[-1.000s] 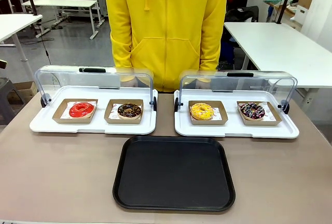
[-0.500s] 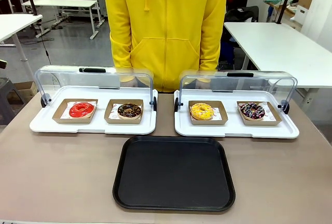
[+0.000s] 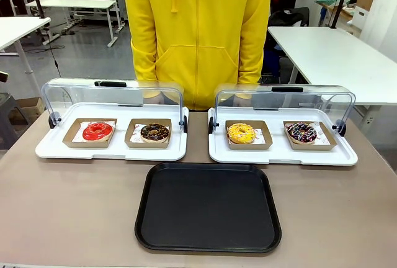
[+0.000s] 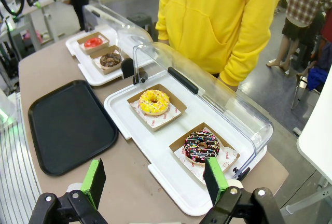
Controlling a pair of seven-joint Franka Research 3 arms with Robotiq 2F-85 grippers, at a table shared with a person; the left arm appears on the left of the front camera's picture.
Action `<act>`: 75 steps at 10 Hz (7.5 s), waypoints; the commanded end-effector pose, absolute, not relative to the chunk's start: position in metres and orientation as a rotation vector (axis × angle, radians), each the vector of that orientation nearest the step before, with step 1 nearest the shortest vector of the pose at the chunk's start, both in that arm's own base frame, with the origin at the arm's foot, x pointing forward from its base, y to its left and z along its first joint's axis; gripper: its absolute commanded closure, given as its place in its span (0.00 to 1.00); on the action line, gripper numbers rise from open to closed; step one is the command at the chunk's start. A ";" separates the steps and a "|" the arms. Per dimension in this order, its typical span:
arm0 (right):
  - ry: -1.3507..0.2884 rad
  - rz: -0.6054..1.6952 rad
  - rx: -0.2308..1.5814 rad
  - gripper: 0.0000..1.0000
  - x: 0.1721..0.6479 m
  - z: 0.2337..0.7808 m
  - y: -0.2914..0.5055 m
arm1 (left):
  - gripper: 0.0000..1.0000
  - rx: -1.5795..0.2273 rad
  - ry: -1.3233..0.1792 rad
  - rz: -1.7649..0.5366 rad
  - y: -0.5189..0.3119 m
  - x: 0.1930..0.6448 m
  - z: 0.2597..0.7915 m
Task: Move the first donut from the left to the tray.
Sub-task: Pick up the Paper togo box containing the Donut indicated by the person and place it on the Handle tray.
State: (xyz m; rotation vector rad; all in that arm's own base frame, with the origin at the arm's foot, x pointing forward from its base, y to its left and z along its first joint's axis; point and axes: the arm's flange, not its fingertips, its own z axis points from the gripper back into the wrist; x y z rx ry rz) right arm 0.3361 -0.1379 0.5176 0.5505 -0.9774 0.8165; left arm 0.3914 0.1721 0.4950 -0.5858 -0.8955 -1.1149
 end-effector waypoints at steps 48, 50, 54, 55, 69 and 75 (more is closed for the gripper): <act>-1.012 0.830 0.554 0.00 0.340 0.518 -0.138 | 0.00 -0.586 -0.905 -1.125 0.172 0.391 0.496; -1.012 0.830 0.554 0.00 0.340 0.518 -0.138 | 0.00 -0.586 -0.905 -1.125 0.172 0.391 0.496; -1.012 0.830 0.554 0.00 0.340 0.518 -0.138 | 0.00 -0.586 -0.905 -1.125 0.172 0.391 0.496; -1.012 0.830 0.554 0.00 0.340 0.518 -0.138 | 0.00 -0.586 -0.905 -1.125 0.172 0.391 0.496; -1.012 0.830 0.554 0.00 0.340 0.518 -0.138 | 0.00 -0.586 -0.905 -1.125 0.172 0.391 0.496; -1.012 0.830 0.554 0.00 0.340 0.518 -0.138 | 0.00 -0.586 -0.905 -1.125 0.172 0.391 0.496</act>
